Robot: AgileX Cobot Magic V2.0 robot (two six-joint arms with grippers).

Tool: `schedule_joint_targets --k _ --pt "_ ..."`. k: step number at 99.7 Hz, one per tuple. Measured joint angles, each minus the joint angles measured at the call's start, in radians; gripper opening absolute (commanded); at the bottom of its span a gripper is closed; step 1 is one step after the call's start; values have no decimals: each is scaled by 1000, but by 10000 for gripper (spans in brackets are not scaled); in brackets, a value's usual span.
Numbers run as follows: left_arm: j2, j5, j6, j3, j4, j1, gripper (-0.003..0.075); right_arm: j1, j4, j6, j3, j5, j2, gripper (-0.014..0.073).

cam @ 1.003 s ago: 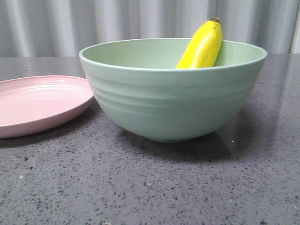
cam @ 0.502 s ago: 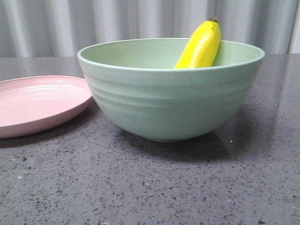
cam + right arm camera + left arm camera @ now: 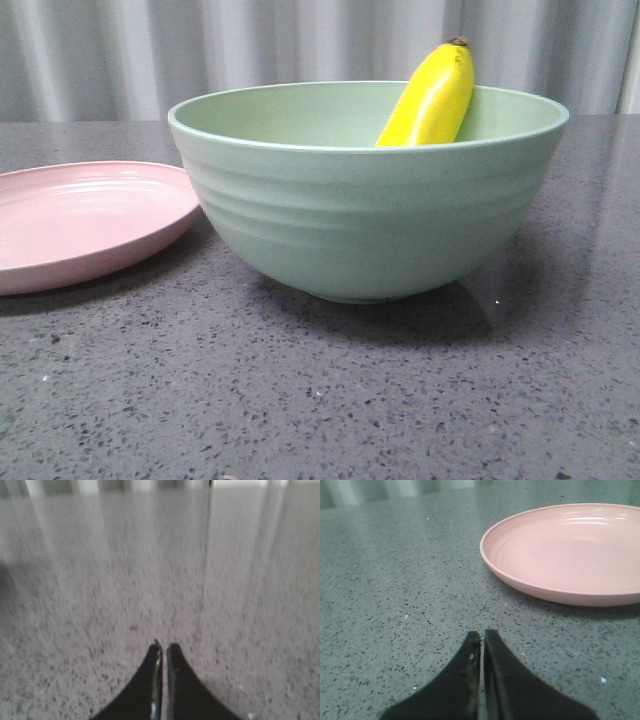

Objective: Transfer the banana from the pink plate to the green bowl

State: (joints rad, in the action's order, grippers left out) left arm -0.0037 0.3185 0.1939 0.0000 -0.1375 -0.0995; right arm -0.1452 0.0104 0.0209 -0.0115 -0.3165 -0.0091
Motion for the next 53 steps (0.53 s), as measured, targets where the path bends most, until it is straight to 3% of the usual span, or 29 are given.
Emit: schedule_joint_targets --k 53 --pt "0 0 0 0 0 0 -20 0 0 2 0 -10 0 -64"
